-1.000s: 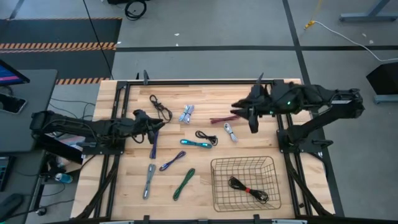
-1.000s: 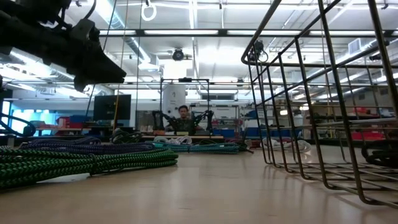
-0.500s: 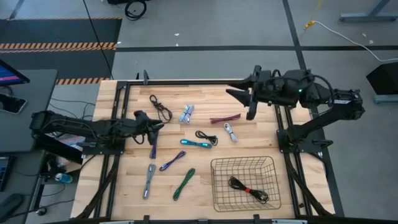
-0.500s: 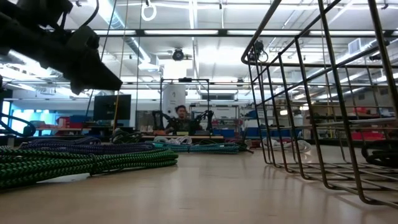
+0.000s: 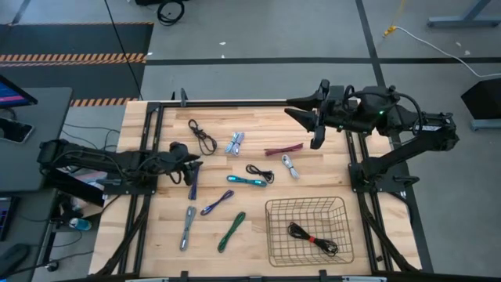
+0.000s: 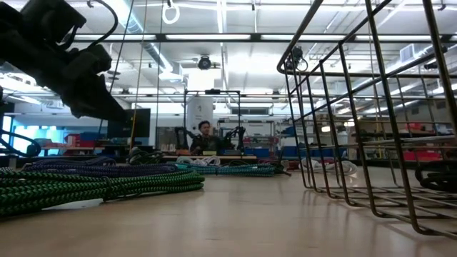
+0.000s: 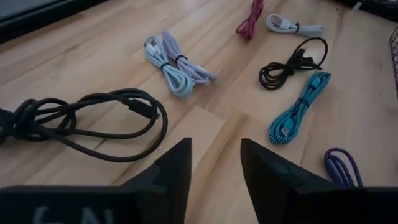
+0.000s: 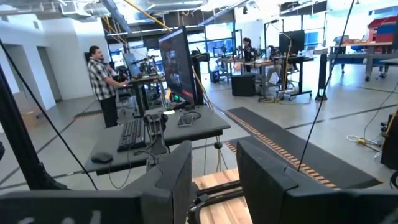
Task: Pick and place USB-C Cables
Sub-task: Put the top black charger cable into the wire basket
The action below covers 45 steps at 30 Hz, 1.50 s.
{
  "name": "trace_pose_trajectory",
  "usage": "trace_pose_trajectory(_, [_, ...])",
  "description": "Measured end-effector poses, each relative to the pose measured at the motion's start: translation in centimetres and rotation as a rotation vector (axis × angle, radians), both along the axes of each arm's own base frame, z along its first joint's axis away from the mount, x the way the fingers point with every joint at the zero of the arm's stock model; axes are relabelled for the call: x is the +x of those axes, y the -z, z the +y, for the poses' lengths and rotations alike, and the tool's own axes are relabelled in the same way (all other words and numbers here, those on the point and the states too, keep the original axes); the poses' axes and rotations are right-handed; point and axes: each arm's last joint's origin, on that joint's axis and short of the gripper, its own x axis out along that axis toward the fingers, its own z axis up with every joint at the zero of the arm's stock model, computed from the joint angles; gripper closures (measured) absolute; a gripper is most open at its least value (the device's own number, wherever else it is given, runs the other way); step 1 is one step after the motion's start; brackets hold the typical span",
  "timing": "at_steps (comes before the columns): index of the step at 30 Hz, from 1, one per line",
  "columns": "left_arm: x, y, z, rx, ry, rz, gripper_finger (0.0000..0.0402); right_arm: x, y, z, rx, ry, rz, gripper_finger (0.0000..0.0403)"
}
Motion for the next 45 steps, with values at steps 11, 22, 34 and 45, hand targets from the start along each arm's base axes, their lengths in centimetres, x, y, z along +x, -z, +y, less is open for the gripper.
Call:
trace_pose_trajectory(11, [0.1,0.0,0.0,0.090,0.051,0.042,0.0205,0.1,0.4,0.0,-0.012,0.000,0.038,0.0270])
trace_pose_trajectory(22, [3.8,-2.1,1.7,0.271,0.087,0.255,0.0204,0.0,0.4,0.0,-0.012,-0.001,0.040,0.0270])
trace_pose_trajectory(34, [10.2,-4.6,6.8,0.026,0.112,0.652,0.0204,0.1,0.5,0.2,-0.022,-0.079,0.050,0.0270])
trace_pose_trajectory(45, [13.8,-6.1,9.8,-0.074,0.343,0.777,0.0205,0.0,0.4,0.6,-0.007,-0.227,0.044,0.0270])
